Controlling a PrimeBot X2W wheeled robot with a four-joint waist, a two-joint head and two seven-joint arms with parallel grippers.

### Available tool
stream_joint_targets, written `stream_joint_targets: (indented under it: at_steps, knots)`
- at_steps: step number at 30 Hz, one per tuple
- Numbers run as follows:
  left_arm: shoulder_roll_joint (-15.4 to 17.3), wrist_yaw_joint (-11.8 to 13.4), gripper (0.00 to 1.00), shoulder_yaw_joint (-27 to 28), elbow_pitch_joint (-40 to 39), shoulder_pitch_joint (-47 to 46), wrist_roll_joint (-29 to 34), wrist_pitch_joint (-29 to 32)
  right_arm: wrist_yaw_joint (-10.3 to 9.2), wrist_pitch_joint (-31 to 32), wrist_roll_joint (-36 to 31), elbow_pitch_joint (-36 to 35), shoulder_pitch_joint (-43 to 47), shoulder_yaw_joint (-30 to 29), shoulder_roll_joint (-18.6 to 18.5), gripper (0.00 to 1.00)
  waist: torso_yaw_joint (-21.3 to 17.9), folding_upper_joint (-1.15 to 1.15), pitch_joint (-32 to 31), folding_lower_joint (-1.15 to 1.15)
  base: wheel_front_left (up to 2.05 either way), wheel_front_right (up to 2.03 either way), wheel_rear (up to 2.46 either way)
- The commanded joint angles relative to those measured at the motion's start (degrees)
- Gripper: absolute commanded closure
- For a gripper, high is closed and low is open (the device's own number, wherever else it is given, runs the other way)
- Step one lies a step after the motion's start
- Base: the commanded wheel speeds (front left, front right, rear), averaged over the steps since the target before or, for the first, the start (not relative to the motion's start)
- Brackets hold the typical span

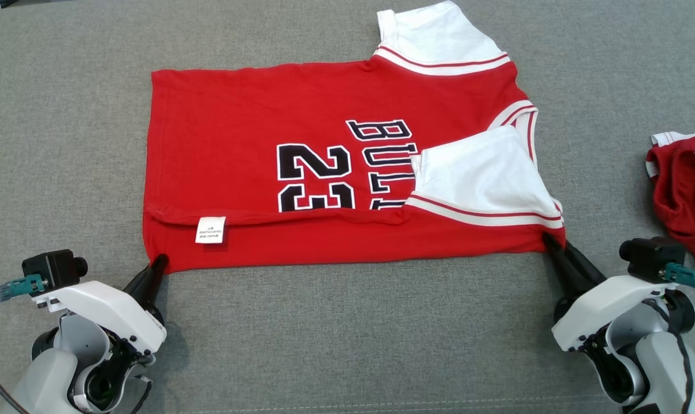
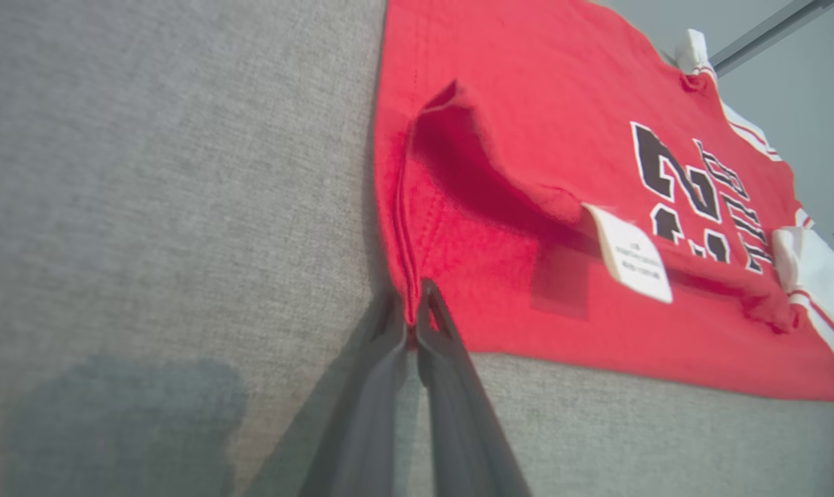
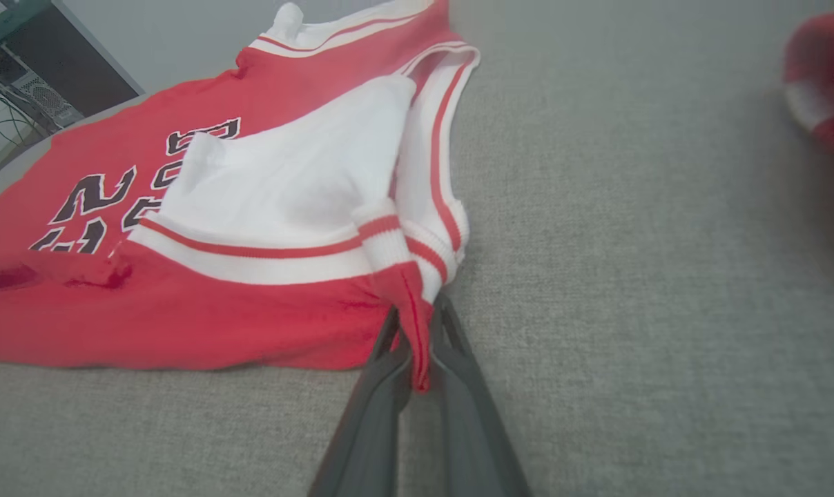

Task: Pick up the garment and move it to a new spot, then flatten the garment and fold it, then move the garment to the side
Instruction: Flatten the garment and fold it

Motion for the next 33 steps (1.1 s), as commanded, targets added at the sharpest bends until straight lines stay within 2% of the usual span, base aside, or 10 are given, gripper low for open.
stream_joint_targets:
  at_steps: [1,6,12,18,25,26,27,28,29,33]
  knots:
    - [2.01,0.19,1.0,1.89,-1.46,0.47,-0.27,0.61,0.0,-0.22,0.77,-2.11,0.96,0.31,-1.39,1.0,0.09,0.0,0.01,0.0,0.0,0.0,0.0]
    - [4.06,1.93,1.0,3.3,-7.44,3.86,-0.77,1.07,0.0,2.44,2.11,-7.48,4.55,-1.21,-2.83,1.0,0.53,0.0,0.16,0.0,0.0,0.0,0.0]
    - [5.94,4.89,1.0,5.06,-16.26,10.45,-1.23,1.09,0.0,6.47,2.2,-16.13,13.02,-5.73,-3.1,1.0,1.4,0.0,0.28,0.0,0.0,0.0,0.0]
    - [6.41,7.65,1.0,6.53,-22.12,16.63,-2.19,1.04,0.0,10.27,0.8,-23.09,21.53,-10.16,0.08,1.0,1.59,0.0,-0.05,0.0,0.0,0.0,0.0]
    - [5.49,8.64,1.0,6.85,-24.01,20.41,-3.53,0.96,0.0,12.14,0.34,-25.57,25.71,-11.96,4.4,1.0,0.98,0.0,-0.63,0.0,0.0,0.0,0.0]
    - [5.37,8.62,1.0,6.69,-23.94,20.59,-3.71,1.17,0.0,12.08,0.38,-25.44,25.73,-12.17,4.72,0.82,0.92,0.0,-0.72,0.0,0.0,0.0,0.0]
    - [5.13,8.58,0.88,6.59,-23.85,20.69,-4.06,1.4,0.0,12.05,0.34,-25.24,25.67,-12.37,4.88,0.48,0.88,0.0,-0.85,0.0,0.0,0.0,0.0]
    - [5.03,8.54,0.0,6.55,-23.79,20.74,-4.25,1.49,0.0,11.93,0.15,-25.1,25.53,-12.52,4.89,0.48,0.86,0.0,-1.0,0.0,0.0,0.0,0.0]
    - [5.05,8.59,0.0,6.56,-23.71,20.78,-4.17,1.41,0.0,11.67,0.07,-25.0,25.33,-12.74,4.92,0.0,0.8,0.0,-1.15,0.0,0.0,0.0,0.0]
    - [5.78,8.81,0.0,6.92,-24.15,20.81,-2.66,-0.08,0.0,10.72,-0.52,-24.87,24.42,-13.7,4.42,0.0,0.77,0.0,-1.7,0.0,0.0,0.0,0.0]
